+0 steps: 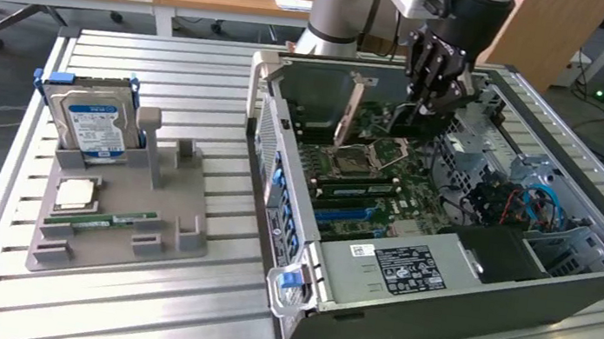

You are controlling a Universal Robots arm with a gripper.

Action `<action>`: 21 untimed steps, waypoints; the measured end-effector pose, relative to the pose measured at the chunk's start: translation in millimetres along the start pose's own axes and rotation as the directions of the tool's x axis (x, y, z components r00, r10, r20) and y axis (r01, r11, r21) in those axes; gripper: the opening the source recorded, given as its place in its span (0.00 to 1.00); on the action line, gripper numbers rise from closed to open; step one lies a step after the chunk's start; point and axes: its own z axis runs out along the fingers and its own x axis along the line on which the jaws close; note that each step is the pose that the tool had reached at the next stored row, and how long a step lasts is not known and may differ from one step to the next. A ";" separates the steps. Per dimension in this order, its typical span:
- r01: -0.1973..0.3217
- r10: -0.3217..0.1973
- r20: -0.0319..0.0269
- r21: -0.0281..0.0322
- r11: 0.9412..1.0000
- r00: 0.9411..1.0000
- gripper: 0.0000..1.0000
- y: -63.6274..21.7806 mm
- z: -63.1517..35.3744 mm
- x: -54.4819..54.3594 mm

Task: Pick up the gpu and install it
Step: 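Insert the gpu into the slot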

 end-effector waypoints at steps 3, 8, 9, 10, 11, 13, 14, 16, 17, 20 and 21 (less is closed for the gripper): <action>0.000 0.000 0.000 0.000 1.000 1.000 0.26 1.8 1.3 -0.1; 0.000 0.000 0.000 0.001 1.000 1.000 0.26 4.6 3.2 -0.2; 0.000 0.000 0.000 0.001 1.000 1.000 0.26 5.1 3.5 -0.3; 0.000 0.000 0.000 0.001 1.000 1.000 0.26 5.7 3.9 -0.3; 0.000 0.000 0.000 0.001 1.000 1.000 0.26 6.2 4.4 -0.3; 0.000 0.000 0.000 0.001 1.000 1.000 0.26 7.2 5.2 -0.3; 0.000 0.000 0.000 0.001 1.000 1.000 0.26 7.5 5.6 -0.4; 0.000 0.000 0.000 0.001 1.000 1.000 0.26 7.8 5.9 -0.3; 0.000 0.000 0.000 0.001 1.000 1.000 0.26 7.8 6.1 -0.3; 0.000 0.000 0.000 0.001 1.000 1.000 0.26 8.2 6.5 -0.4; 0.000 0.000 0.000 0.001 1.000 1.000 0.26 8.3 6.7 -0.4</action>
